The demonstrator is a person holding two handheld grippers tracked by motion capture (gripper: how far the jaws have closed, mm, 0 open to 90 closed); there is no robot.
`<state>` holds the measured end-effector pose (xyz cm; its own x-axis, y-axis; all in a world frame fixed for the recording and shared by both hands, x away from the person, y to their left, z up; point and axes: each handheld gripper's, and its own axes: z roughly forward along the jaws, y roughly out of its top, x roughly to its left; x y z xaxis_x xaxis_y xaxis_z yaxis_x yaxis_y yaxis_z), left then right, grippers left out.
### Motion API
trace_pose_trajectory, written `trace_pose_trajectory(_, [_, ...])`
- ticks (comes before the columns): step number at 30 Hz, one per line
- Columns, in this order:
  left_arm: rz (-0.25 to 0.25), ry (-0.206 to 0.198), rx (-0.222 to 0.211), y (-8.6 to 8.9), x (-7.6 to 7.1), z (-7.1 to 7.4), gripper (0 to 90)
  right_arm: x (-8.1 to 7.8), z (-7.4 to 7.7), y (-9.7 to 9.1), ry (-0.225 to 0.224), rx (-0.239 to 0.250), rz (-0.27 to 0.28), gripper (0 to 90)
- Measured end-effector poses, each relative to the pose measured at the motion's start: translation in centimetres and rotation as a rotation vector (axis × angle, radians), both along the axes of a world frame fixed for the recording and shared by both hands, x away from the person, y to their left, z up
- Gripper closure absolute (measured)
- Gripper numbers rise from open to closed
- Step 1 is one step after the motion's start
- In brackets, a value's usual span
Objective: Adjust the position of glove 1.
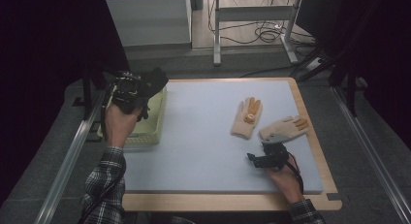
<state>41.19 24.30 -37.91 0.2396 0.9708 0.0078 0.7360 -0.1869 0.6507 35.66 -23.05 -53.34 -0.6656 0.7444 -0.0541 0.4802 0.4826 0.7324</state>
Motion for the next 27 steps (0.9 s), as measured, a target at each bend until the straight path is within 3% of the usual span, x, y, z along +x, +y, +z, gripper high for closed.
trace_pose_trajectory(6, [0.074,0.007,0.004,2.7,0.7,-1.7,66.6,0.0,0.0,0.0,0.000,0.000,0.000,20.4])
trace_pose_trajectory(17, [0.135,0.037,0.026,5.8,2.5,-4.9,65.7,0.0,0.0,0.0,0.001,0.001,0.000,20.4])
trace_pose_trajectory(27, [0.188,0.113,0.047,7.5,4.3,-8.1,65.2,0.0,0.0,0.0,0.002,0.001,0.000,20.4])
